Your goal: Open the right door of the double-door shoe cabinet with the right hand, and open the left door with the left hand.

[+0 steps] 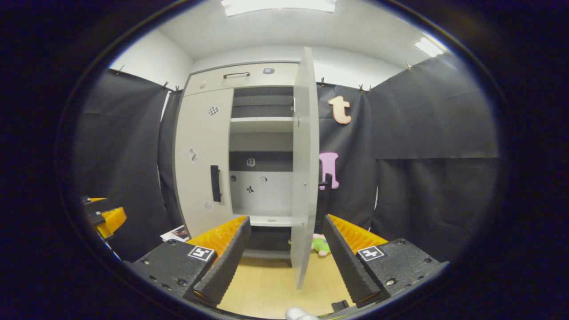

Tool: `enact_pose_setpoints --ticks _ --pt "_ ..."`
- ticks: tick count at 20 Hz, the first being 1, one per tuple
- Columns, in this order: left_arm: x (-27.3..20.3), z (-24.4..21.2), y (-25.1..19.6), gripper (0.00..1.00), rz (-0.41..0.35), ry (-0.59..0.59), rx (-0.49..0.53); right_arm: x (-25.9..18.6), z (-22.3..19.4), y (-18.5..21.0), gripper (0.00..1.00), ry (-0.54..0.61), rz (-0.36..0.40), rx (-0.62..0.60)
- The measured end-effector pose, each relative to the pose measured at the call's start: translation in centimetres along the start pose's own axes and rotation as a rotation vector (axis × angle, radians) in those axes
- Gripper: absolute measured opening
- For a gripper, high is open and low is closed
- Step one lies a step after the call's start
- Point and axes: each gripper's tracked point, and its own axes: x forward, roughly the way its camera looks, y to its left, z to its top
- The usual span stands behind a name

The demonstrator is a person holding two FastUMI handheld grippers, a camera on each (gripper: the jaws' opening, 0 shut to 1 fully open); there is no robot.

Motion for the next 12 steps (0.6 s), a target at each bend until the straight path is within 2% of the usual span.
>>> enact_pose_setpoints --ticks 6,12 --pt "4.1 0.1 -1.4 0.96 -0.013 0.001 0.000 -0.2 -1.9 2.4 1.00 0.065 0.084 0.018" --pt "11.2 1.5 -5.0 0.96 -0.034 -0.026 0.032 1.9 -0.8 2.1 1.00 0.053 0.100 0.015"
